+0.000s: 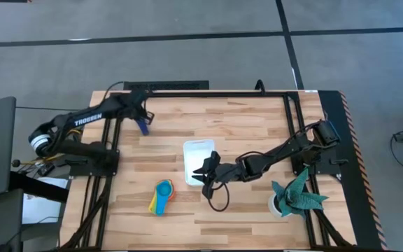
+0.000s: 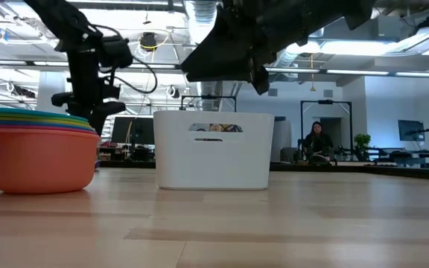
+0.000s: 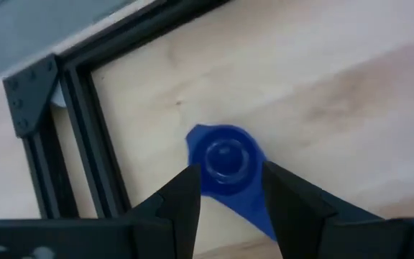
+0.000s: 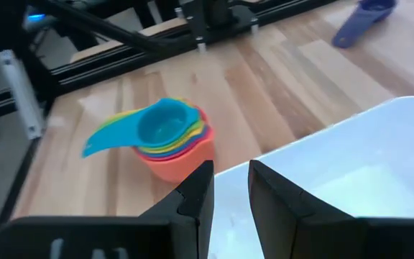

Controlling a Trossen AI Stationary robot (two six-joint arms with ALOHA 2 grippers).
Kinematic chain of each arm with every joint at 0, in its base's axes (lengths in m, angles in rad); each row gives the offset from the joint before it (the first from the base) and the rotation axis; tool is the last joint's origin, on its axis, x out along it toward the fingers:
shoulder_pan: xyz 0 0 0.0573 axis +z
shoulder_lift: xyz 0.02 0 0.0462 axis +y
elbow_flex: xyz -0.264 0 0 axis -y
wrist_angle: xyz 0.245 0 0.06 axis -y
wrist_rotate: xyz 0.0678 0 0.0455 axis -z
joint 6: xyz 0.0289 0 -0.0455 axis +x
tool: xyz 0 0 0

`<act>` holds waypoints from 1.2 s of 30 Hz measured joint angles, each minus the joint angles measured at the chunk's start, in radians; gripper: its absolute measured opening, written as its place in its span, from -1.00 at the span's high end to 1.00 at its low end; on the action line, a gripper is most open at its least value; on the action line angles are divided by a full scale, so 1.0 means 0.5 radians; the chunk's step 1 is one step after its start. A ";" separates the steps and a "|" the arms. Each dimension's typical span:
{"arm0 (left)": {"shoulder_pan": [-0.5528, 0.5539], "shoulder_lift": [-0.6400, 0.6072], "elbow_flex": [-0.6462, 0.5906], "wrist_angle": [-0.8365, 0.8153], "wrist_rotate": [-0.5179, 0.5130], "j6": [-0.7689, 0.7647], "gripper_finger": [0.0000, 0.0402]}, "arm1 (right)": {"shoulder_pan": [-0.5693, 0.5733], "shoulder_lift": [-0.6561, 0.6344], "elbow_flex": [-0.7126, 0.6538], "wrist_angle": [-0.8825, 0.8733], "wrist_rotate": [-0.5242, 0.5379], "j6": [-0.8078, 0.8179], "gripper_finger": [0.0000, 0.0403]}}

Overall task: Nest measuring cups in basket
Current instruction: Stack the light blue nest measuring cup into the green nest measuring cup

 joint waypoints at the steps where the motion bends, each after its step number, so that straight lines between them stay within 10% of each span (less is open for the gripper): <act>1: 0.059 0.016 0.000 0.007 0.041 0.001 0.32 | 0.000 0.000 0.000 -0.013 0.025 0.001 0.44; 20: 0.324 0.610 0.036 0.191 0.118 0.060 0.33 | 0.000 0.001 0.000 -0.175 0.089 0.016 0.44; 29: 0.325 0.611 0.036 0.185 0.275 0.185 0.91 | 0.000 0.001 0.000 -0.172 0.100 0.043 0.44; 36: 0.195 0.419 0.031 0.114 0.440 0.182 0.98 | -0.032 -0.027 -0.001 -0.047 0.119 0.188 0.44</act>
